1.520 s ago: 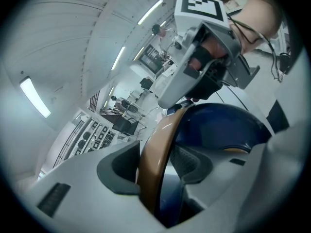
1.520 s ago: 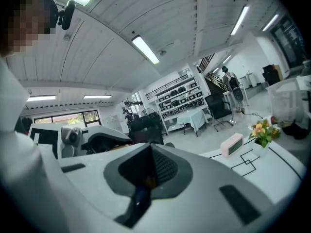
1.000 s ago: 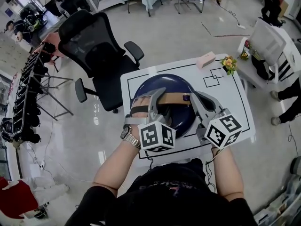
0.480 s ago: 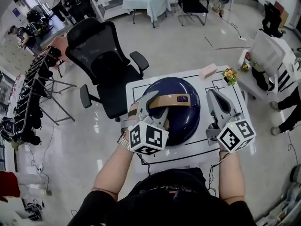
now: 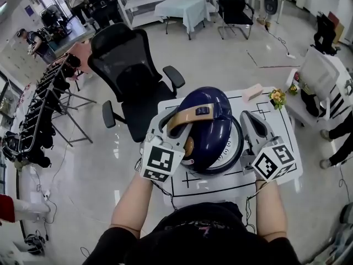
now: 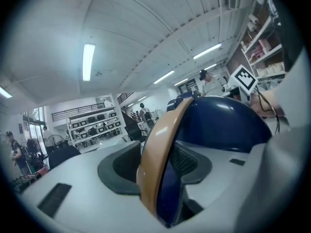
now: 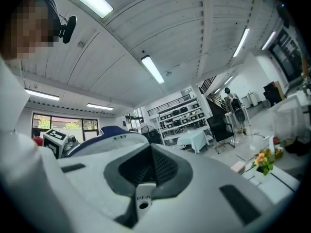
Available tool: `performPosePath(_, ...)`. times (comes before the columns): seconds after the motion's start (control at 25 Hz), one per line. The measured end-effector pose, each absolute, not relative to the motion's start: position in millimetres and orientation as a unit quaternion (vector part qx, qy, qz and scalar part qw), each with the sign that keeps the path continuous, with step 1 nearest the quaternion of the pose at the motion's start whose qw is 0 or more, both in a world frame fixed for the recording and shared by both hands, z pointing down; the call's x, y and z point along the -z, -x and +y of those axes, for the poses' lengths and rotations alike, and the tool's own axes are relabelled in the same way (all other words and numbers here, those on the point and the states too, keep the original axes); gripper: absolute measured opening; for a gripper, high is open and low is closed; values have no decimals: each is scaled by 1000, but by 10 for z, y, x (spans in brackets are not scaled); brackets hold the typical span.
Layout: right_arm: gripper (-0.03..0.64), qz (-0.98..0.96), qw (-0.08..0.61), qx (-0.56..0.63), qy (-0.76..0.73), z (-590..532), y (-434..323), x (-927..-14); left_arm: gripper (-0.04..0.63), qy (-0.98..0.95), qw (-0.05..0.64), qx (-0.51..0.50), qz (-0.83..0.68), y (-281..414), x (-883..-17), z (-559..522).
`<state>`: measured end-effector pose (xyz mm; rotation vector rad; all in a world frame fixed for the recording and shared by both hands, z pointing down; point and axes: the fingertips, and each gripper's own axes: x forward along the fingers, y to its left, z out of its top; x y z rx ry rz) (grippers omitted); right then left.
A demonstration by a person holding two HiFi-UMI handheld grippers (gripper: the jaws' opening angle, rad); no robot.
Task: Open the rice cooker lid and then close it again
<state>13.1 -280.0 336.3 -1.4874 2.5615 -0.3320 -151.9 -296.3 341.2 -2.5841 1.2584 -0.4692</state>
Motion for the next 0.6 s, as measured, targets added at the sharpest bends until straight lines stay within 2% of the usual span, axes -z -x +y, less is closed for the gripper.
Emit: performPosePath(0.6,2,879,70,110,458,-2791,463,-3364,127,841,62,107,526,2354,-3346,-2998)
